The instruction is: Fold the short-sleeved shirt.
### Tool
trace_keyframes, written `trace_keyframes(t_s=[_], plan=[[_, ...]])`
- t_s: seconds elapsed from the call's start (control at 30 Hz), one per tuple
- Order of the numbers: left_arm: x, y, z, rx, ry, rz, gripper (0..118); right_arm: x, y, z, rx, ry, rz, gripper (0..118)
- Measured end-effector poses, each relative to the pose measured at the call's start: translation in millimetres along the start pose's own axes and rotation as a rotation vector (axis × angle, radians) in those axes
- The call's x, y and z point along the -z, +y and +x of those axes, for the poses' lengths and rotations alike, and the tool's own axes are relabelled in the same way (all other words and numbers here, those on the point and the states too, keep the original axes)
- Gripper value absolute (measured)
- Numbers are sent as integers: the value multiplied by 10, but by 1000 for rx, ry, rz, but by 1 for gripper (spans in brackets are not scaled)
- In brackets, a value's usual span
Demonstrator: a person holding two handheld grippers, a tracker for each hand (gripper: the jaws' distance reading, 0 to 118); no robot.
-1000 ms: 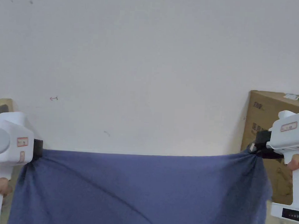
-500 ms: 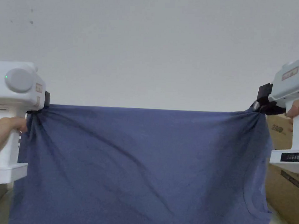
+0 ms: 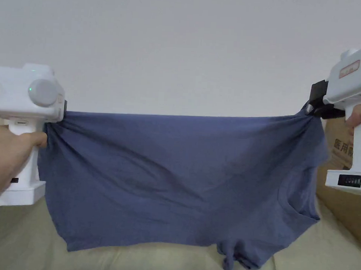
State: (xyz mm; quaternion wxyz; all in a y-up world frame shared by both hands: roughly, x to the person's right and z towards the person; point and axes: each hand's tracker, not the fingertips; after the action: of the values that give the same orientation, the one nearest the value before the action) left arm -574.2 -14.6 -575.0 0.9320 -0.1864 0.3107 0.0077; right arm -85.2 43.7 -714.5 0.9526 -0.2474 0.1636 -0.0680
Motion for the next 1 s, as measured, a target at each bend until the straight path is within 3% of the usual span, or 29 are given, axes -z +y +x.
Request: trace_keyframes(t_s=[0.23,0.33,0.47,0.53,0.77,0.87,1.0], plan=[[930,-1583,453,135,24,-283,2,1287,-1248,318,31,-120,-207,4],[1233,-2219,578,101,29,-420,2,1752,-1848,508,63,-178,-303,4],[1482,-2861,681,225,26,-500,2,2076,-2556,706,57,-210,-431,4],[1504,-3013,629,210,14,-507,2,2124,-2777,795,64,-208,-466,4],[1173,-2943,359,188,-16,-461,2,1748,-2859,779,52,-144,-458,4],[780,-2876,210,149,-44,-426,2,1276,-2794,718,8,-98,-403,4],[103,-2979,-65,152,-79,-397,2,543,-2860,724,7,-78,-375,4]])
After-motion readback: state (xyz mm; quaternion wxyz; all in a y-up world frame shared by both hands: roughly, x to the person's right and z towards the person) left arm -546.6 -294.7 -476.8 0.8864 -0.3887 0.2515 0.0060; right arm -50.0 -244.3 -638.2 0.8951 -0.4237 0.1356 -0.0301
